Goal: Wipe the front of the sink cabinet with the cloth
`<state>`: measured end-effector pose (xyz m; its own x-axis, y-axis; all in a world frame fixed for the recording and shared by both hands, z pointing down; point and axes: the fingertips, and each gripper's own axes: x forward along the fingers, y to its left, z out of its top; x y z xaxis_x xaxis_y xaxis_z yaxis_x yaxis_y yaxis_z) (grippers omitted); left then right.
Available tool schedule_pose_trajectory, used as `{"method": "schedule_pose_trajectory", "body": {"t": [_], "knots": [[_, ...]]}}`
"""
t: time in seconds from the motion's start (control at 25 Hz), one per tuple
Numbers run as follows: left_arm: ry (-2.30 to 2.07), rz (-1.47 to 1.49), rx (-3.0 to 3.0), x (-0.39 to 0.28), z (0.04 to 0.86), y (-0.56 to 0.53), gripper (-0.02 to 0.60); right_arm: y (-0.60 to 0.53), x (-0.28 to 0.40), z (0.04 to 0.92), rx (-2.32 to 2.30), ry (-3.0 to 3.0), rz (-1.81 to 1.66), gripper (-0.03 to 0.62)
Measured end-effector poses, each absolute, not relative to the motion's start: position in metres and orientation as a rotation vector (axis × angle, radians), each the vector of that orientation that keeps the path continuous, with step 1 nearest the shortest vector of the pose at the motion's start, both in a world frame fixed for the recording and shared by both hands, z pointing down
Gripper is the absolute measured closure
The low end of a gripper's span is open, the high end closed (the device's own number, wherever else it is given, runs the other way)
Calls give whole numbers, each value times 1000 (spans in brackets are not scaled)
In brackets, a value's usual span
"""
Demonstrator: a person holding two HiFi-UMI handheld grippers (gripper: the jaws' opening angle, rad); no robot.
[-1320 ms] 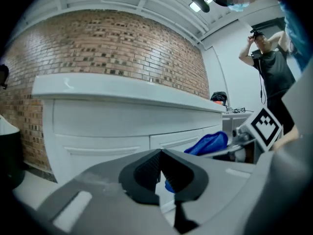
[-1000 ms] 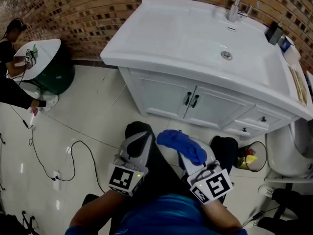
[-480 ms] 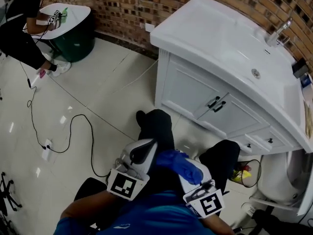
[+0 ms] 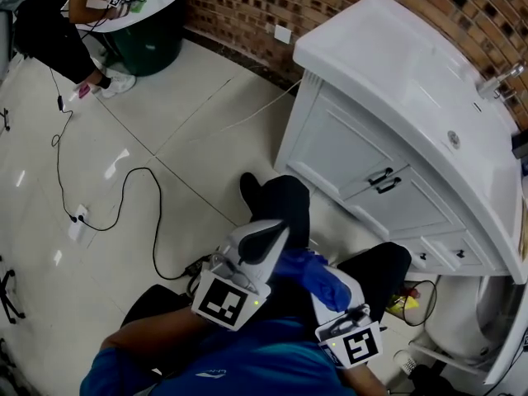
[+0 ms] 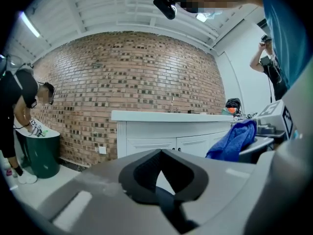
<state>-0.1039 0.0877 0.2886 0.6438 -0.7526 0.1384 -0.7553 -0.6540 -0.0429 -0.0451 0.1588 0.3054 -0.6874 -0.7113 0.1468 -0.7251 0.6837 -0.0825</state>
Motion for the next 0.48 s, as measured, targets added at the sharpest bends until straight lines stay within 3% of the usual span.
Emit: {"method": "schedule_pose_trajectory", "body": {"t": [0.48], "knots": [[-1314, 230, 2831, -101, 291, 89, 580, 162, -51, 307, 1124, -2814, 206, 537]]}}
